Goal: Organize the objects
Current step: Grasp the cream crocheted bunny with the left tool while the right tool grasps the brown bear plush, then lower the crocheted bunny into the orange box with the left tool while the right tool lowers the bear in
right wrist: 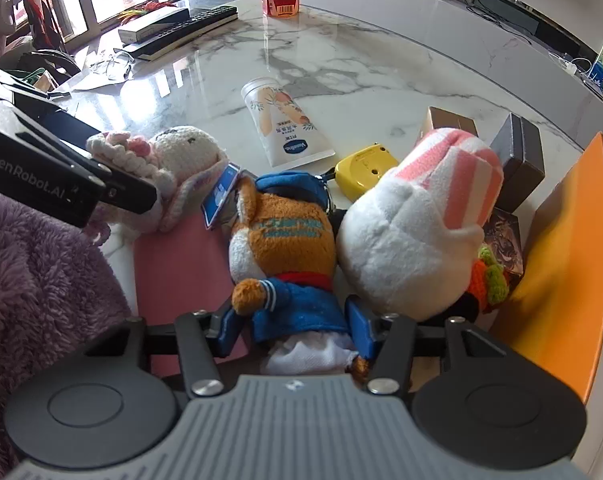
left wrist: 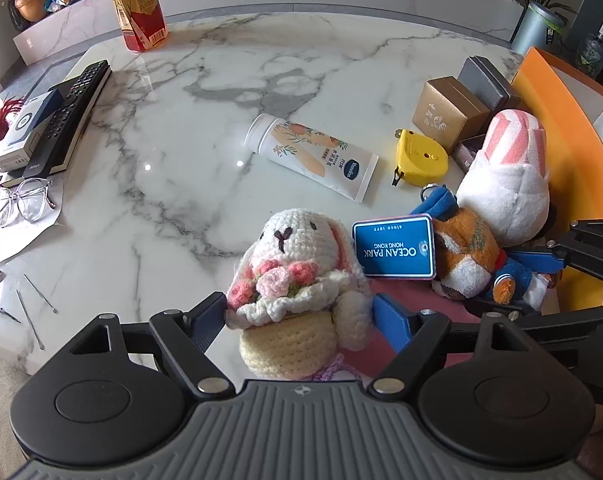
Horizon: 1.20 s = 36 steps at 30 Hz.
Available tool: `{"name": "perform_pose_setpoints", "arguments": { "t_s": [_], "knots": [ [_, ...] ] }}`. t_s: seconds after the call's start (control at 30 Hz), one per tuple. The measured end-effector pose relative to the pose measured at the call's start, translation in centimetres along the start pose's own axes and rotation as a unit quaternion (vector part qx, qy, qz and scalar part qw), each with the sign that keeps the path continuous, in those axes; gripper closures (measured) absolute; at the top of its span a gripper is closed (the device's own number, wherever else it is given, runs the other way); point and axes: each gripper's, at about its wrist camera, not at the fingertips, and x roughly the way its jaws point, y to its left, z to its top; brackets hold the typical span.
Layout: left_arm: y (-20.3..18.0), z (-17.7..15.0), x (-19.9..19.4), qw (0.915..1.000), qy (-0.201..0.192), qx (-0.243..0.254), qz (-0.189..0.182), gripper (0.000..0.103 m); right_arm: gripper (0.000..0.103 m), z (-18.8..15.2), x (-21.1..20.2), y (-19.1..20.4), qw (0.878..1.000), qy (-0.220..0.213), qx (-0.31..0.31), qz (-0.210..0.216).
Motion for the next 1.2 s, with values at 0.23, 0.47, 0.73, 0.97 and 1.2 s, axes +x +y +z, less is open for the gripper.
{"name": "perform_pose_setpoints", "arguments": {
  "t_s": [0.23,0.47,0.73,0.97,1.2],
  "knots": [
    [-0.1,-0.2,-0.1,1.0,-0.008,-0.003,0.005,0.016,0.063,0.0,-1.0,0.4,1.0,-0.009,-0.011,0.0],
    [0.2,-0.7,-2.3,0.9982,-0.052,-0.027,0.013,0.055,0.064,0.1,-4.9,0.1,0.999,-0.046,0.011,0.023],
    [-1.8,-0.4,-6.8,0.9936,-0.112,-0.009,0.014,0.068,0.064,-0.3,-10.3,-0.9,0.994,-0.099,0.042,0.024],
    [-6.4,0.5,-12.6,0.9799,-0.193,0.052,0.006,0.103,0.064,-1.9,-14.5,-3.3,0.987,-0.134,0.086,0.016],
    [-8.8,2.0,-11.6,0.9889,-0.135,0.061,-0.01,0.073,0.064,-4.5,-17.6,-5.4,0.979,-0.161,0.123,-0.001]
  ]
}}
